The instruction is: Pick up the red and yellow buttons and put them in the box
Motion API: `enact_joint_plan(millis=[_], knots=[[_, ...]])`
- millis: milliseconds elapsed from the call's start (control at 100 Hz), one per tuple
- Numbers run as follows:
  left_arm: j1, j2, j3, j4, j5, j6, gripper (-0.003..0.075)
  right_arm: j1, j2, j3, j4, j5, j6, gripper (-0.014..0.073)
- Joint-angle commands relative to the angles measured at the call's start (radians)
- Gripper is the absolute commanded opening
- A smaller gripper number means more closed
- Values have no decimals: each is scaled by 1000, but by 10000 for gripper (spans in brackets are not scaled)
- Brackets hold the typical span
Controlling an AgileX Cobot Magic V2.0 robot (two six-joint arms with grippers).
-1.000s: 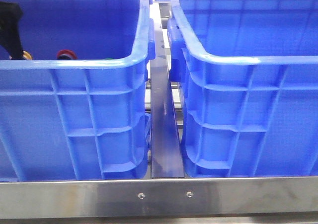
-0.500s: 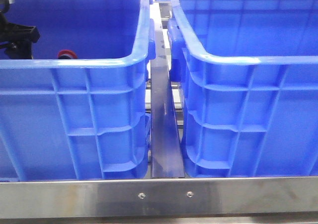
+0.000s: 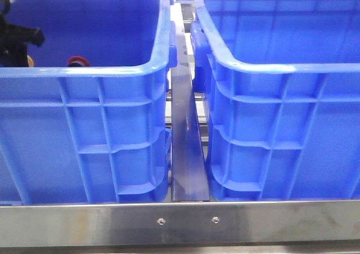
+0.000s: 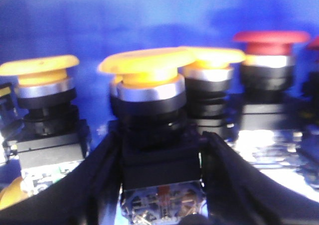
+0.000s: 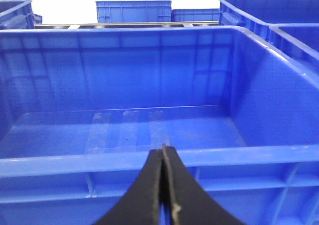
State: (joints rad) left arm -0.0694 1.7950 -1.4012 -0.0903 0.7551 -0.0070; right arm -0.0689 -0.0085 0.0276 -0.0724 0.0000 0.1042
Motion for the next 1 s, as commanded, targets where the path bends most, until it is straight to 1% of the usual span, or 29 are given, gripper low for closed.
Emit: enact_joint_plan(millis=[0,100,240,420,560,660,870,940,990], knots=[[-7,-113,-31,-57,-46,46,78,-6,-27,-19,-3,-77,-5,-69],[-27,-190,-13,-155,-40,178,78,-6,-27,-19,-3,-77,-5,-69],[-79,-290,25,-255,-28,294,78,-6,-27,-19,-3,-77,-5,-69],[-173,-386,67,-372,-3,388,78,-6,-27,-19,-3,-77,-5,-69],[-274,-420,72,-431,46,457,78,-6,-27,-19,-3,-77,-5,-69],[-352,-424,72,-460,51,467,78,-6,-27,-19,-3,-78,-5,-69],[-519,-424,72,-460,51,467,78,-6,-27,-20,-3,-89,-5,-69],[-560,-422,72,-460,51,467,78,-5,-27,-31,-3,-89,-5,-67],[-579,-422,72,-460,51,467,78,-5,-25,-57,-3,-59,-5,-67]])
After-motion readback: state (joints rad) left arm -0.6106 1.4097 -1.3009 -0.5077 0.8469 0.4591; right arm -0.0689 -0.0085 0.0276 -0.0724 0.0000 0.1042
